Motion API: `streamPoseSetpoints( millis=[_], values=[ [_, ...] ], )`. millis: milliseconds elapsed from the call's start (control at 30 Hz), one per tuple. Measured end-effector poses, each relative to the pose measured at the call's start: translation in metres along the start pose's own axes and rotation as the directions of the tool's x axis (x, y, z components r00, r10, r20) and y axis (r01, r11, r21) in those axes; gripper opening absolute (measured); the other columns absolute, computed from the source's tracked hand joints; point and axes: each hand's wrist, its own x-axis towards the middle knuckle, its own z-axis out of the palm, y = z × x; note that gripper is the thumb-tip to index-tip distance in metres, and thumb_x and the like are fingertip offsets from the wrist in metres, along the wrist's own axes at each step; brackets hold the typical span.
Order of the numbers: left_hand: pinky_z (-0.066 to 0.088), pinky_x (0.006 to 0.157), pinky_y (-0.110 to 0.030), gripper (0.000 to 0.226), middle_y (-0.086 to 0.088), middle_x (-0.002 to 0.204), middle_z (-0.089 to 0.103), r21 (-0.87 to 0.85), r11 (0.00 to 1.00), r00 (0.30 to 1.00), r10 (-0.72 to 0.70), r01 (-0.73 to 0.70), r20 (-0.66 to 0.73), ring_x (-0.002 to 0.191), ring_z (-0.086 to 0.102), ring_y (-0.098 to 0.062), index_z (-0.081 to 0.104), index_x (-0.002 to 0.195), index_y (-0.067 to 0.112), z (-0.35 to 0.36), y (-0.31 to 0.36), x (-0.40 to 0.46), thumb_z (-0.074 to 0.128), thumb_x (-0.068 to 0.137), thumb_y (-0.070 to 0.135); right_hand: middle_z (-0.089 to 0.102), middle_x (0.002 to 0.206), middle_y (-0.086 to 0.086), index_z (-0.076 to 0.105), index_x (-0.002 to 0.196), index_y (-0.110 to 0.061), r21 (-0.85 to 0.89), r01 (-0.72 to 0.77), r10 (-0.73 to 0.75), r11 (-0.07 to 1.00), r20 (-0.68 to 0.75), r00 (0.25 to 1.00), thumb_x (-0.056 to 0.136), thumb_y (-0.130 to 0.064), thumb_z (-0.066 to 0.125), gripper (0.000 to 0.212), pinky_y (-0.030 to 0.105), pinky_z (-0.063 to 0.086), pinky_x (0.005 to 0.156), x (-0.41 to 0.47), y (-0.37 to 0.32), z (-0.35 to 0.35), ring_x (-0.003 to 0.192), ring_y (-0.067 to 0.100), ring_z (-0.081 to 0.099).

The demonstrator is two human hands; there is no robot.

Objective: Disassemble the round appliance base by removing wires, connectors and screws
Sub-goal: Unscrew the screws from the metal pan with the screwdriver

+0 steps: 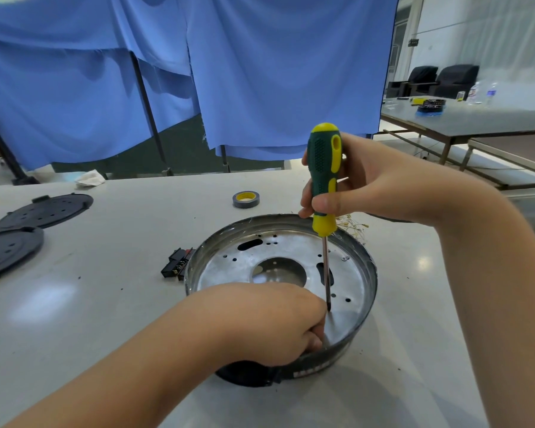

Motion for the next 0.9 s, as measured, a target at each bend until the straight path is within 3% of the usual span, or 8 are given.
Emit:
streamPoseSetpoints(
  millis=[167, 400, 567, 700, 900],
  values=[
    [0.047, 0.080, -0.033, 0.030, -0.005, 0.109, 0.061, 0.038, 0.999, 1.000, -0.014, 0.013, 0.019, 0.098, 0.057, -0.023, 0.061, 0.107, 0.012, -0.001, 0.001, 0.002, 0.043, 0.099, 0.034, 0.075, 0.093, 0.002, 0.050, 0.108, -0.024, 0.008, 0.005, -0.005, 1.000, -0.003, 1.000, 0.069, -0.017, 0.074, 0.046, 0.026, 0.057, 0.073, 0.000, -0.002, 0.002, 0.090, 0.024, 0.073],
    [0.037, 0.069, -0.030, 0.034, -0.004, 0.098, 0.054, 0.102, 0.994, 0.998, -0.042, 0.037, 0.045, 0.084, 0.050, -0.021, 0.056, 0.107, 0.009, -0.005, 0.007, 0.005, 0.037, 0.101, 0.037, 0.075, 0.090, 0.002, 0.051, 0.107, -0.021, 0.025, 0.006, -0.006, 1.000, -0.015, 1.000, 0.066, -0.018, 0.072, 0.047, 0.023, 0.056, 0.070, 0.000, -0.003, 0.003, 0.087, 0.023, 0.073],
    [0.030, 0.050, -0.025, 0.035, -0.004, 0.087, 0.053, 0.106, 0.993, 0.997, -0.059, 0.054, 0.049, 0.065, 0.044, -0.016, 0.058, 0.098, 0.007, -0.009, 0.007, 0.008, 0.037, 0.099, 0.035, 0.075, 0.091, 0.003, 0.050, 0.111, -0.019, 0.022, -0.004, 0.005, 1.000, -0.019, 1.000, 0.065, -0.019, 0.072, 0.050, 0.022, 0.056, 0.069, 0.000, -0.003, 0.003, 0.087, 0.022, 0.073],
    [0.034, 0.051, -0.024, 0.024, -0.002, 0.076, 0.051, -0.026, 0.999, 0.998, -0.045, 0.047, 0.043, 0.064, 0.044, -0.018, 0.058, 0.084, 0.014, -0.012, 0.000, 0.009, 0.051, 0.092, 0.036, 0.075, 0.090, 0.003, 0.050, 0.113, -0.015, 0.029, -0.009, 0.010, 1.000, -0.034, 0.999, 0.064, -0.019, 0.073, 0.054, 0.023, 0.056, 0.068, 0.000, -0.002, 0.002, 0.086, 0.023, 0.073],
    [0.043, 0.049, -0.013, 0.011, -0.001, 0.069, 0.072, -0.297, 0.955, 1.000, -0.020, 0.026, 0.022, 0.056, 0.059, -0.006, 0.068, 0.083, 0.009, -0.017, -0.004, 0.015, 0.067, 0.080, 0.020, 0.075, 0.088, 0.003, 0.050, 0.112, -0.015, 0.036, -0.008, 0.009, 0.999, -0.039, 0.999, 0.064, -0.018, 0.072, 0.053, 0.023, 0.057, 0.067, 0.000, -0.002, 0.004, 0.086, 0.024, 0.073]
  ],
)
